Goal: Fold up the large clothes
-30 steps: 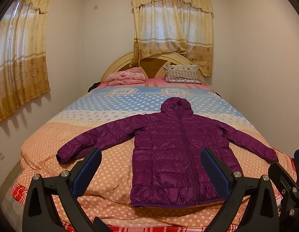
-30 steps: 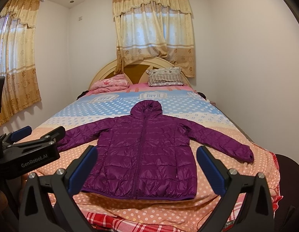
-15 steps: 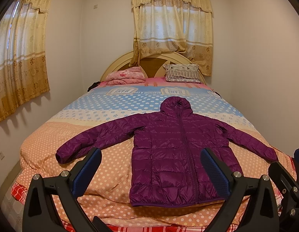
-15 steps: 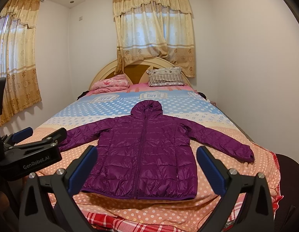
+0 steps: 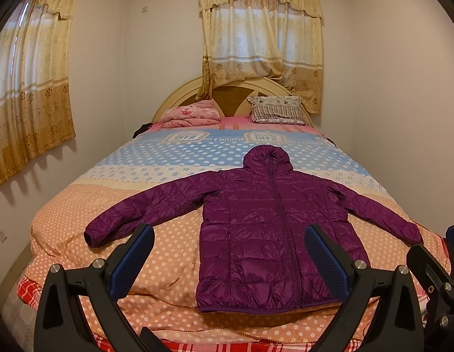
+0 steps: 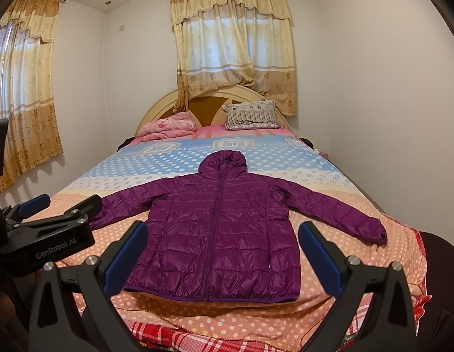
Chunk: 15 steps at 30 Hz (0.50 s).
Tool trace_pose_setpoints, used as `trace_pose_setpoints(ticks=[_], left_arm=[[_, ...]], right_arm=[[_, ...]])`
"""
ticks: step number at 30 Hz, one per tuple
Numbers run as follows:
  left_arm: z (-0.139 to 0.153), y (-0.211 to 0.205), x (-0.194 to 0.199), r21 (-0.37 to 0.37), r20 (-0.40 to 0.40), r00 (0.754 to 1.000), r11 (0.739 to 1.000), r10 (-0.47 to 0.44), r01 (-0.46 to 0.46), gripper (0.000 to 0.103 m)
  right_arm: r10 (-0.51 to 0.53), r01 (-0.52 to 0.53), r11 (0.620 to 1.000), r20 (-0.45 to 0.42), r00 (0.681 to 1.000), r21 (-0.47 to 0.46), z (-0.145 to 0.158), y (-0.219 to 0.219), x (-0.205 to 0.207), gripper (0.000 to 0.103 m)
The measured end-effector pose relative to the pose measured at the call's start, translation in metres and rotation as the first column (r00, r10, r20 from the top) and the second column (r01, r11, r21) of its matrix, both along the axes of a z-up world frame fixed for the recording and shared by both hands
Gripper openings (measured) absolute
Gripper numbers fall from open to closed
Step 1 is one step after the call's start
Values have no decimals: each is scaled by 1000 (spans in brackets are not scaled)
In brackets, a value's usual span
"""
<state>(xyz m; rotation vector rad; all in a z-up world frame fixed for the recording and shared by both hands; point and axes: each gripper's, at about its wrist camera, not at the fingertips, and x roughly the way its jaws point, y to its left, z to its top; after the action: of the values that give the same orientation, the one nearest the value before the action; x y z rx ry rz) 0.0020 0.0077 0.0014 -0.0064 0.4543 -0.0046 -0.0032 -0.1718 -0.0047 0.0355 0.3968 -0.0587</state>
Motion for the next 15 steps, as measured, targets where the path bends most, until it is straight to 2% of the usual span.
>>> trace_pose_setpoints(ticks=[15], left_arm=[[-11,-6,5,9,-18,1000,1000,-3,3,102]], right_arm=[[4,-4,1000,-17,1000,11,-7,-1,2,103]])
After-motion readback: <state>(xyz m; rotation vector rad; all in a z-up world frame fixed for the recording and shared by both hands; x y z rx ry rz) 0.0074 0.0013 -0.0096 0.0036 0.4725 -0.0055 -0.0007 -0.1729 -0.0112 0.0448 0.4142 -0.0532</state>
